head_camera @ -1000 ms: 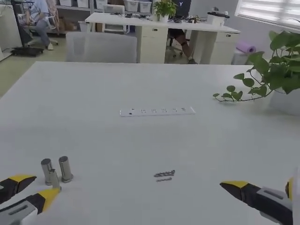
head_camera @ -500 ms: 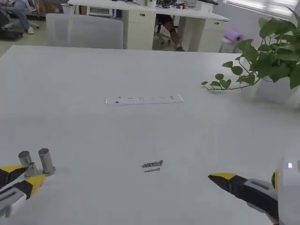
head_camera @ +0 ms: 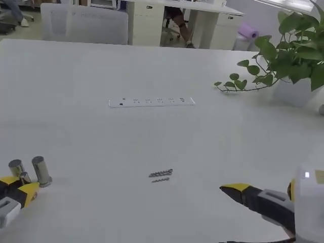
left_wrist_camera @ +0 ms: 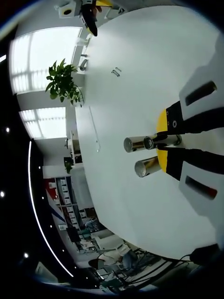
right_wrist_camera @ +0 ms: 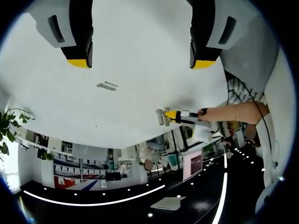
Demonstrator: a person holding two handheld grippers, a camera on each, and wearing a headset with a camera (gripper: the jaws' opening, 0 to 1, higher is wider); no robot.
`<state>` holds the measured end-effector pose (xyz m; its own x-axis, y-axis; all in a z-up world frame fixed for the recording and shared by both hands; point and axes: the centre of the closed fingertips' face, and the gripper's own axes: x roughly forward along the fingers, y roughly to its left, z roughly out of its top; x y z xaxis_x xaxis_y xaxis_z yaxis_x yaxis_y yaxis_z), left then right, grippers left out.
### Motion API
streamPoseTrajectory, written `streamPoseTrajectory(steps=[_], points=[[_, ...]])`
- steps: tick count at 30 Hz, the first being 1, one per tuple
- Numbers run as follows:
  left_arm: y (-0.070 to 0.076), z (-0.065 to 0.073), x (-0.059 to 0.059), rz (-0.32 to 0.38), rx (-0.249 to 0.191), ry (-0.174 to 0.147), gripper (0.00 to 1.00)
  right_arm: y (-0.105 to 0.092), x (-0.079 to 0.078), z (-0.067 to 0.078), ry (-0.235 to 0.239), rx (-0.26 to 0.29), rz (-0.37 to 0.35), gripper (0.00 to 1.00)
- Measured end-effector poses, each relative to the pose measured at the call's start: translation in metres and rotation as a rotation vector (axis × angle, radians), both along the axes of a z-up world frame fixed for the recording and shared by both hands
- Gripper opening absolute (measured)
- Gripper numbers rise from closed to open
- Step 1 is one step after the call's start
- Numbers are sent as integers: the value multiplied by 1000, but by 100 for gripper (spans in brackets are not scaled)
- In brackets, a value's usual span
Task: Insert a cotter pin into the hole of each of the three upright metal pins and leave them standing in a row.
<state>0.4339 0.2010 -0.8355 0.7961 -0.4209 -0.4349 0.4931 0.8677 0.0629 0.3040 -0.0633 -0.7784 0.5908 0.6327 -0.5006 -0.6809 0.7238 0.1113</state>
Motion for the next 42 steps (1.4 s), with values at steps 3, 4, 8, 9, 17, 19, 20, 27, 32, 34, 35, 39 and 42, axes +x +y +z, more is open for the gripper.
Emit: streamPoseTrajectory(steps=[3,4,8,9,17,19,20,27,32,34,35,39,42], points=[[-1,0,0,-3,-3,0,8,1,0,-1,2,-2,3,87],[-1,0,1,-4,-5,0,8,1,0,-1,3,-3,4,87],[-1,0,1,-7,-16,1,8,2,-1,-4,7,-15,10,87],[-1,0,1,-8,-18,1,7,2,-1,-4,8,-16,11,87],[-2,1,2,-28,4,-32,7,2,-1,-4,7,-14,7,87],[-2,1,2,-31,6,-30,7,2,0,-3,4,-12,7,87],[-3,1,1,-34,7,-28,7,2,0,-2,3,-11,6,87],[-11,8,-8,-68,-13,-33,7,3,0,1,-5,-9,8,87],[-20,17,-16,-108,-23,-47,7,4,0,2,-8,-8,12,87],[-25,18,-21,-132,-17,-46,7,4,0,3,-11,-6,14,87],[-26,18,-22,-139,-13,-48,7,5,0,3,-12,-7,16,87],[-35,18,-34,-181,1,-40,7,6,-1,4,-16,-6,19,87],[-40,17,-40,-199,1,-30,7,6,-2,4,-17,-10,24,87]])
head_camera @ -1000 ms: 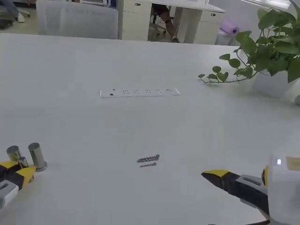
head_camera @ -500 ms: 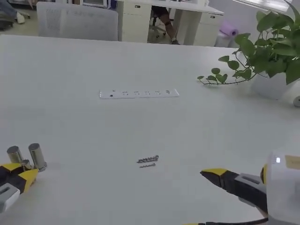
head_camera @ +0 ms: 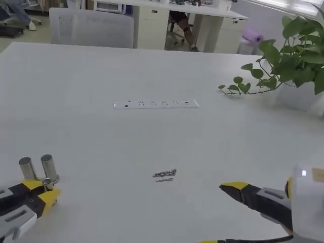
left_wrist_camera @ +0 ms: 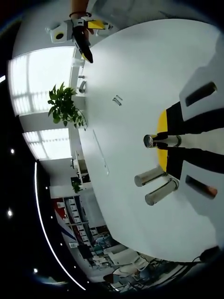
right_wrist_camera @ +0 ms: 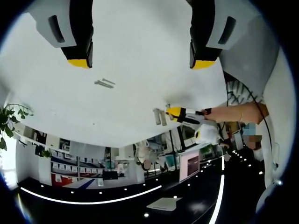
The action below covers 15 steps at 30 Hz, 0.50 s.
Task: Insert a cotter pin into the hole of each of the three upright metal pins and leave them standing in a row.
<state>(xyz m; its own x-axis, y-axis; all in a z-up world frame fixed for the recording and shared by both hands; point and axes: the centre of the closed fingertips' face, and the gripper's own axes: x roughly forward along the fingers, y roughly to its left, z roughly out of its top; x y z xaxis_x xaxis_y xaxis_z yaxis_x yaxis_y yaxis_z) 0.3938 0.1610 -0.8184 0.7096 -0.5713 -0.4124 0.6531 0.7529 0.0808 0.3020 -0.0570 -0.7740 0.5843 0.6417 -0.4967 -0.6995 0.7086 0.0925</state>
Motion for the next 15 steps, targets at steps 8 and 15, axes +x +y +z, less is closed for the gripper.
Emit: streamPoseTrajectory(steps=[8,15], points=[[-21,5,-15,-49,-6,-5,7,1,-4,1,-3,-1,10,86],[-41,6,-29,-78,-18,2,7,-2,-7,1,-4,-2,5,86]])
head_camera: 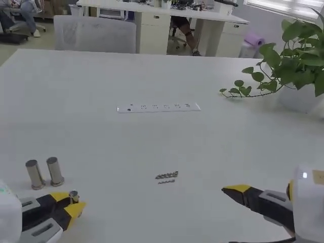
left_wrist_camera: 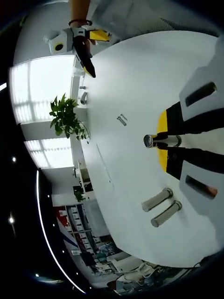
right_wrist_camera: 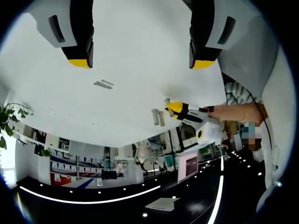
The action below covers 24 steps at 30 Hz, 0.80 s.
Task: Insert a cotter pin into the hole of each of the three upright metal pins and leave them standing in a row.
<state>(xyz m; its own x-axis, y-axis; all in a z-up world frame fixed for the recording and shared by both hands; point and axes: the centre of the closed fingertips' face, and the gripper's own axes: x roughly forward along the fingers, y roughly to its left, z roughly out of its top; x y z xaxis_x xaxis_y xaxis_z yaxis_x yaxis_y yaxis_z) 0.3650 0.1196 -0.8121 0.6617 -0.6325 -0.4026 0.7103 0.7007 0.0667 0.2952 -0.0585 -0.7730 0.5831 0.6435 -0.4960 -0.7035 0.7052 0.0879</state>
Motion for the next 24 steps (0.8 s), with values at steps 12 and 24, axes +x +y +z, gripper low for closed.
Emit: streamPoseTrajectory(steps=[12,24], points=[[-29,-5,-18,-16,-30,24,7,-4,-7,-2,10,3,-3,84],[-53,-11,-30,-66,-50,29,7,-5,-11,-4,25,4,-2,82]])
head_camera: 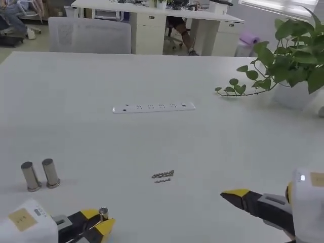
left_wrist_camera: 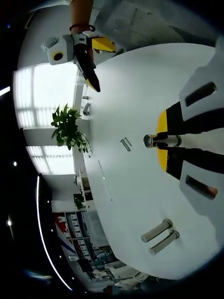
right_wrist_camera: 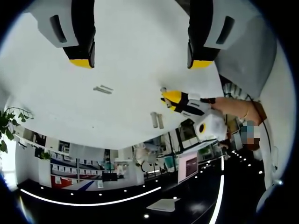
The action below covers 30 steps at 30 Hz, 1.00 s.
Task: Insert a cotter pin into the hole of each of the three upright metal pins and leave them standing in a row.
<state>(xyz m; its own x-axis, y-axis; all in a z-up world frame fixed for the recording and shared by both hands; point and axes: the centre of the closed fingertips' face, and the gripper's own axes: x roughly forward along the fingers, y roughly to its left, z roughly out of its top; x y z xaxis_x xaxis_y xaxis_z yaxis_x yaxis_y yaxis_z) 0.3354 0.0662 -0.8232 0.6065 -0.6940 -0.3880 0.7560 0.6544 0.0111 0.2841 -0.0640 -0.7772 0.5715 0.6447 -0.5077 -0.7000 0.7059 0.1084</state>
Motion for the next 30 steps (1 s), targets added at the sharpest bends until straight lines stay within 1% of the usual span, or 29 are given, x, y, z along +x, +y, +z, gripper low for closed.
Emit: streamPoseTrajectory(steps=[6,8,10,17,20,24,30], points=[[-13,-4,-8,-44,11,-2,7,-1,-2,-1,12,7,-1,76],[-18,-6,-12,-70,18,-6,7,-1,-2,-1,16,13,-4,76],[-20,-8,-15,-79,20,-2,7,-2,-2,0,15,15,-5,76],[-24,-13,-16,-92,7,10,7,-2,-4,-2,28,19,-7,75],[-25,-14,-17,-98,12,5,7,-2,-4,-2,30,21,-5,74],[-26,-13,-16,-99,4,1,7,-2,-4,-2,29,20,-3,74],[-26,-14,-15,-102,-2,2,7,-3,-5,-4,34,21,-5,73]])
